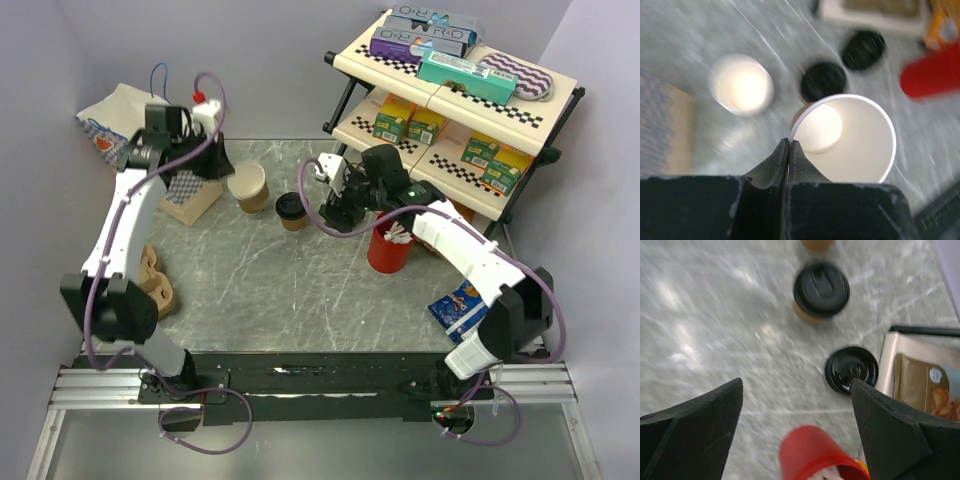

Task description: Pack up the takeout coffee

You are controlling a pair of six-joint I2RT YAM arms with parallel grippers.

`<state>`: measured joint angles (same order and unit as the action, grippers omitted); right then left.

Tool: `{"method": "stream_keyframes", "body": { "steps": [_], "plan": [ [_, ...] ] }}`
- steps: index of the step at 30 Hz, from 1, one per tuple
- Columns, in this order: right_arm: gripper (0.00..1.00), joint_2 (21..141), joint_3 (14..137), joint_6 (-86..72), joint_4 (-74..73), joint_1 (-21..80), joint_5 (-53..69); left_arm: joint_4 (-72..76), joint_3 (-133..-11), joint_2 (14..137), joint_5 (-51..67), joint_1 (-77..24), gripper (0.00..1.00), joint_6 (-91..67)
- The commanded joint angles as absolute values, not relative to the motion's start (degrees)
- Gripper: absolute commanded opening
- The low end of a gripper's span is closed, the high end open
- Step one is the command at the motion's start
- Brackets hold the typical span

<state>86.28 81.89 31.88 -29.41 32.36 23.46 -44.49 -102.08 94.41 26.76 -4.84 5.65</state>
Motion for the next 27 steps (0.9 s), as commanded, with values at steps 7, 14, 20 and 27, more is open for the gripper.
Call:
{"method": "stream_keyframes", "body": {
  "steps": [7,14,20,27],
  "plan": [
    [0.88,95.3,86.4,65.7,-41.7,29.5,27.7,-46.1,-76.8,84.1,33.6,-11.6,0.01,10.9],
    [0.79,106.7,97.3,77.2,-48.5,29.8,21.5,-39.6,-68.2,83.7,31.6,-14.6,0.01,9.3],
    [0.72,113.0,102.6,84.4,-51.2,30.0,15.4,-33.7,-64.0,83.8,30.1,-15.5,0.01,6.5],
    [0.66,117.1,104.8,89.1,-54.4,29.8,10.8,-31.0,-62.0,82.7,28.5,-15.5,0.10,4.8]
  ]
}}
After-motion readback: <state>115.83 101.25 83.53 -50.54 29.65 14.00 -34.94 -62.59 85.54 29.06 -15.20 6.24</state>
